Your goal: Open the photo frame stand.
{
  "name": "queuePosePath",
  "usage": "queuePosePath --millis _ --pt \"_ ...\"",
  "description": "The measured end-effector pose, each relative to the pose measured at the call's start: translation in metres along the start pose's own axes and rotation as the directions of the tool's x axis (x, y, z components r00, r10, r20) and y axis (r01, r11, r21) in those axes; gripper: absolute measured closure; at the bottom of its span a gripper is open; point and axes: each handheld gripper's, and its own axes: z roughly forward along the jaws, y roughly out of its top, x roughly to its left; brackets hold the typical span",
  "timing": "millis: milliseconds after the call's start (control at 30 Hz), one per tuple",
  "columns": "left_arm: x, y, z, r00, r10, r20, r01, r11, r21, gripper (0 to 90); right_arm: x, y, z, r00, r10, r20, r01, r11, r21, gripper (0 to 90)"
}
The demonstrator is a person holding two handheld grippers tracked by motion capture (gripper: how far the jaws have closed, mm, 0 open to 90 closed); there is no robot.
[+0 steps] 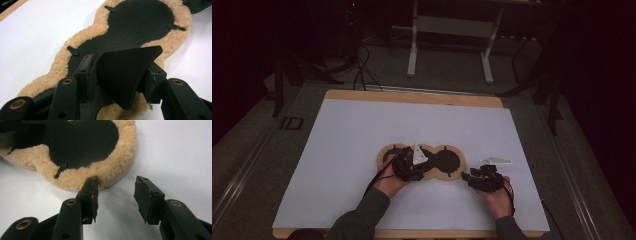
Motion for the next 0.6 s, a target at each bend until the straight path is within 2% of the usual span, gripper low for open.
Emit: queuePosePath --millis 233,400,600 --pt "-0.0017 0.0029 0.003 0.9997 0.019 -0.016 -0.019 0.9996 0.023 51.8 0.0001 0.0 -0.0001 1.0 0.001 -0.001 -0.001 1.0 -0.001 52.6" --pt "-0.0019 0.0042 0.0056 0.9997 0.014 -0.019 -0.013 0.9996 0.026 51.9 0.0001 0.0002 -0.0003 1.0 0.002 0.0 -0.002 1.0 -0.002 51.9" --pt "-0.003 0.0054 0.0063 0.9987 0.034 -0.039 -0.033 0.9988 0.036 54.3 -0.0003 0.0002 -0.0003 1.0 0.004 -0.002 -0.004 1.0 -0.002 51.5"
